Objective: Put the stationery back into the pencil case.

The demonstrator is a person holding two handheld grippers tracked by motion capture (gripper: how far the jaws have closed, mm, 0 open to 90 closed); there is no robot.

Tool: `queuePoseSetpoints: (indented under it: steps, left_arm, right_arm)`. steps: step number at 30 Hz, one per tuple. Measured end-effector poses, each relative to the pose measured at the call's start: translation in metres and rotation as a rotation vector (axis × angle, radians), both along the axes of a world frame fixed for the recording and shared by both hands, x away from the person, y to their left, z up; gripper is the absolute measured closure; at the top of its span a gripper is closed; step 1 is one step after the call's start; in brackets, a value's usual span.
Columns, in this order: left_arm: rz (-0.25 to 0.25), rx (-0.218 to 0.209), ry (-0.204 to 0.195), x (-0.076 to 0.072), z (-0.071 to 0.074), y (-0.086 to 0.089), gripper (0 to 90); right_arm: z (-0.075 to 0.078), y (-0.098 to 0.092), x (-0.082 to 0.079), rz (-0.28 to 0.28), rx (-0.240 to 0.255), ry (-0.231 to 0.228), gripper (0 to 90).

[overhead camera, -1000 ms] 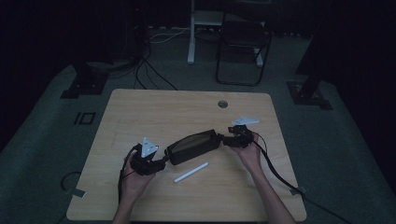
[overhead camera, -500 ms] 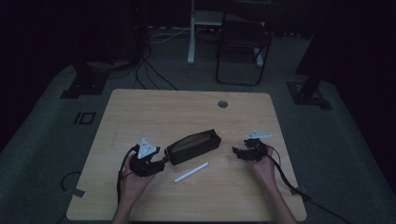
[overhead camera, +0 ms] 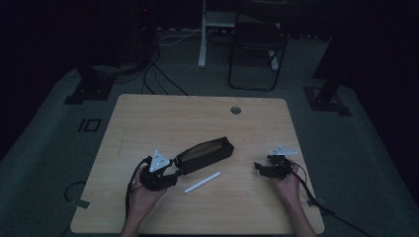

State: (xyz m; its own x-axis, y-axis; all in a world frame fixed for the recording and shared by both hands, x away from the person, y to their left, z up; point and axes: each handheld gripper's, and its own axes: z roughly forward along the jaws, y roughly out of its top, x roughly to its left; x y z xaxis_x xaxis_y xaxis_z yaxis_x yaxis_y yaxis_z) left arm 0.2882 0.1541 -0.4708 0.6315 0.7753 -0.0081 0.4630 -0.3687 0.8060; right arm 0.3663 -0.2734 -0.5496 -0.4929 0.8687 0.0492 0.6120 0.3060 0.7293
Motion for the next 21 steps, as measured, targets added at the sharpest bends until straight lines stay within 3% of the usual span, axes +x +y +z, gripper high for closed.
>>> queuePoseSetpoints:
  steps: [5, 21]
  left_arm:
    - [-0.013, 0.009, -0.003, -0.002, -0.001, -0.003, 48.9]
    - [-0.065, 0.023, -0.012, -0.009, -0.002, -0.02, 48.8]
  right_arm:
    - [-0.002, 0.0, -0.001, 0.014, -0.034, -0.025, 28.9]
    - [-0.004, -0.001, -0.001, 0.025, -0.023, -0.041, 28.9]
